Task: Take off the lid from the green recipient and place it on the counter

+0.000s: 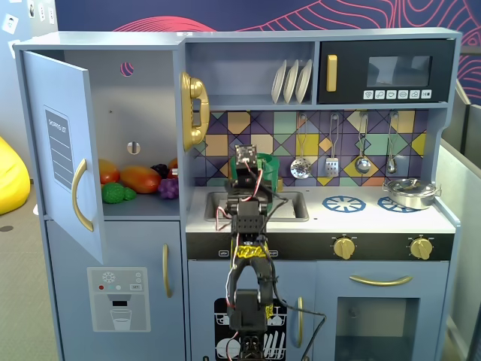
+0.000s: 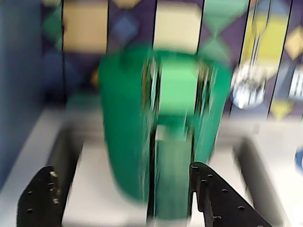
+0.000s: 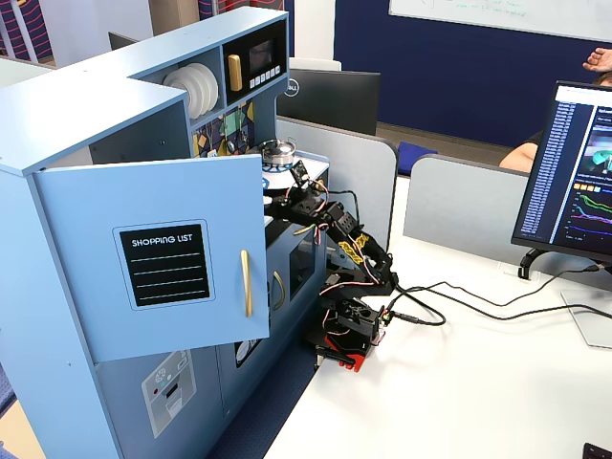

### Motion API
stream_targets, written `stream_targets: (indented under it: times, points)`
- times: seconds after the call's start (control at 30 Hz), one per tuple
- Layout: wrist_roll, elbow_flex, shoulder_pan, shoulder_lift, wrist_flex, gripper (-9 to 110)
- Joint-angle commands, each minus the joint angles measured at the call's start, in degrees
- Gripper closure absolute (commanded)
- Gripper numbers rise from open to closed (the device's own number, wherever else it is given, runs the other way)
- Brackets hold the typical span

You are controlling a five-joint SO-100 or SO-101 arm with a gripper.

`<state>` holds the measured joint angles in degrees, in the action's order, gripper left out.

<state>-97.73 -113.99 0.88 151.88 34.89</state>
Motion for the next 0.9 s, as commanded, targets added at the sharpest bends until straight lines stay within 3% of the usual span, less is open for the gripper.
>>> stream_targets:
  times: [0.0, 0.87]
  points:
    - [-0.53, 4.66, 0.97, -2.9, -4.13, 71]
    - [0.97, 21.53, 4.31, -24.35, -8.96, 71]
